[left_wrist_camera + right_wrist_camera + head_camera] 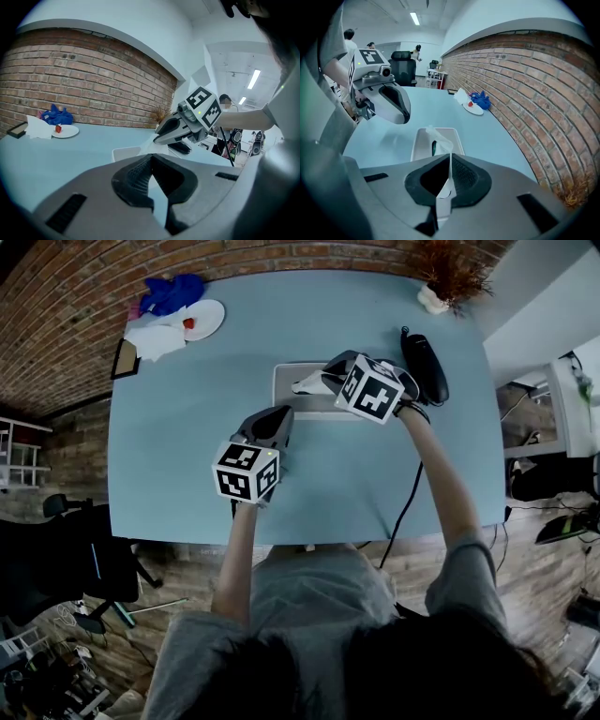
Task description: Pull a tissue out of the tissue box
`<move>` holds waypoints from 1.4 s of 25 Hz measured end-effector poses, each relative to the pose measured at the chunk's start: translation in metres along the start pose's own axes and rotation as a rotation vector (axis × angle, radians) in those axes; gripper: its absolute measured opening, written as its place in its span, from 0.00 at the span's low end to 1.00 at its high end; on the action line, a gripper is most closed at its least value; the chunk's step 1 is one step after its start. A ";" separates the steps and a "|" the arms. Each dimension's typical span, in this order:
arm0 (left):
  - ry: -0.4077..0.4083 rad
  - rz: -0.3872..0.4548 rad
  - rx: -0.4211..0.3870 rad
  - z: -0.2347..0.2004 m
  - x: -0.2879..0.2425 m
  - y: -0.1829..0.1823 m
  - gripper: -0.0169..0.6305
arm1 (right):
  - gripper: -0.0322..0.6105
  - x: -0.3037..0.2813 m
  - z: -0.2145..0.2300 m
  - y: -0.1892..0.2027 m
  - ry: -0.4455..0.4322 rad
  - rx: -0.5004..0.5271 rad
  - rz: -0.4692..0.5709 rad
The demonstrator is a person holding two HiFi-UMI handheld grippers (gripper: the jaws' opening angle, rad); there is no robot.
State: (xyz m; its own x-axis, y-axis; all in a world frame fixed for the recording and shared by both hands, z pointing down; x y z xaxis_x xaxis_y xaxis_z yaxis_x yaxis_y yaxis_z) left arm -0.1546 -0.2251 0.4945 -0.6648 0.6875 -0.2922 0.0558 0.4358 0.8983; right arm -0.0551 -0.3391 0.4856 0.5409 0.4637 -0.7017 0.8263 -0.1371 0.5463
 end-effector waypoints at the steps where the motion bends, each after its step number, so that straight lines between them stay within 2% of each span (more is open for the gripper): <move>1: 0.001 0.003 -0.004 0.001 0.000 -0.002 0.03 | 0.05 0.002 0.001 -0.001 0.002 -0.001 0.004; 15: -0.001 0.057 -0.032 0.008 0.004 -0.023 0.03 | 0.05 0.028 0.010 -0.017 0.024 -0.016 0.049; 27: 0.013 0.082 -0.055 0.019 0.010 -0.032 0.03 | 0.05 0.053 0.012 -0.022 0.050 -0.087 0.103; 35: 0.026 0.107 -0.087 0.030 0.016 -0.045 0.03 | 0.05 0.069 0.008 -0.021 0.083 -0.093 0.108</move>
State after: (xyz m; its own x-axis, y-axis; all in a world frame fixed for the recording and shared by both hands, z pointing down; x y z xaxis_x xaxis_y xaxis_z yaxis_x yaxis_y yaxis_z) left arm -0.1452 -0.2164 0.4401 -0.6778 0.7114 -0.1857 0.0632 0.3080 0.9493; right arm -0.0340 -0.3116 0.4217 0.6075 0.5221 -0.5986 0.7439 -0.1098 0.6592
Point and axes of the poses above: the fingertips, and each gripper's own axes: x backward along the fingers, z to its right, y out of its underside, the point moved 6 cm from there along x, backward along the fingers, and after that the axes turned 15 degrees about y, right-handed, at the moved point
